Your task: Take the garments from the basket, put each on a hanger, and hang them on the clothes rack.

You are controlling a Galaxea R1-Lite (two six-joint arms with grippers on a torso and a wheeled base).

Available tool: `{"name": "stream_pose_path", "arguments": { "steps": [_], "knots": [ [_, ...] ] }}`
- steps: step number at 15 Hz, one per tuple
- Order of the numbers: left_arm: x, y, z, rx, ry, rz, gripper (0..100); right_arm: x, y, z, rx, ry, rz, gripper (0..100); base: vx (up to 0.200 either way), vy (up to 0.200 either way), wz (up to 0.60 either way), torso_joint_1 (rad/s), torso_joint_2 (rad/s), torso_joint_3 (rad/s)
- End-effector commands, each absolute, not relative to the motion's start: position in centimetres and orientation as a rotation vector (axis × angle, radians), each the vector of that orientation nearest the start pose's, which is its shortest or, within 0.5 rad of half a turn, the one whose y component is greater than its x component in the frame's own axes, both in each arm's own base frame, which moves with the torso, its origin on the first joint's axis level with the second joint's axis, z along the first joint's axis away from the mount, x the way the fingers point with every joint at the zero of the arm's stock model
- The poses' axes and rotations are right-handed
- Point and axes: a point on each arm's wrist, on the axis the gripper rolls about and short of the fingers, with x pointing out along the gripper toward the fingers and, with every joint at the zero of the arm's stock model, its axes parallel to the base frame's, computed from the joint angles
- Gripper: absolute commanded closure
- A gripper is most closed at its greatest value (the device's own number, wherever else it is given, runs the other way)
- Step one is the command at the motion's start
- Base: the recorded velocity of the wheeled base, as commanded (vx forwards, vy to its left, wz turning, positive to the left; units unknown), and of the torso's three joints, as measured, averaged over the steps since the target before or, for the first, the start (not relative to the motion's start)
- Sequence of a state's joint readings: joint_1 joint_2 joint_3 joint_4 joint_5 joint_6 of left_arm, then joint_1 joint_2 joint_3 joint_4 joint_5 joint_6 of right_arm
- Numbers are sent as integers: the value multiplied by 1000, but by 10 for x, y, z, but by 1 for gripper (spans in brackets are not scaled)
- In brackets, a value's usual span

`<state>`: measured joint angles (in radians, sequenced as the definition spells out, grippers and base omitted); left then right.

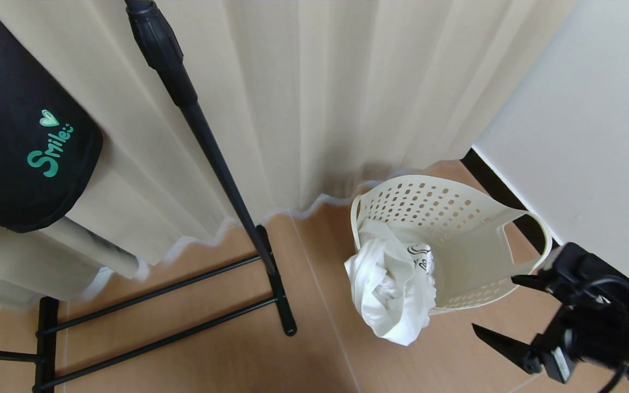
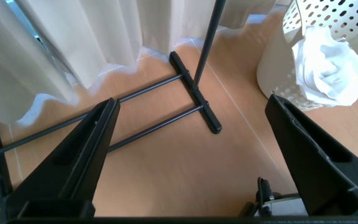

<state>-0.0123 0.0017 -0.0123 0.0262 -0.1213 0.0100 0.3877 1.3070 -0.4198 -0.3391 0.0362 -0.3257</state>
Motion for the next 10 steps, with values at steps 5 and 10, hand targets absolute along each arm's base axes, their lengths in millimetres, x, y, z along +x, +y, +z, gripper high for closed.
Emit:
{"name": "stream_pose_path", "arguments": {
  "steps": [5,10],
  "knots": [
    [-24,-2,76,10,15,-134,0,274,128,130,-544,534,539,0,0,0,0,0,0,0],
    [-24,-2,76,10,13,-135,0,330,137,105,-707,535,523,0,0,0,0,0,0,0]
  ]
}}
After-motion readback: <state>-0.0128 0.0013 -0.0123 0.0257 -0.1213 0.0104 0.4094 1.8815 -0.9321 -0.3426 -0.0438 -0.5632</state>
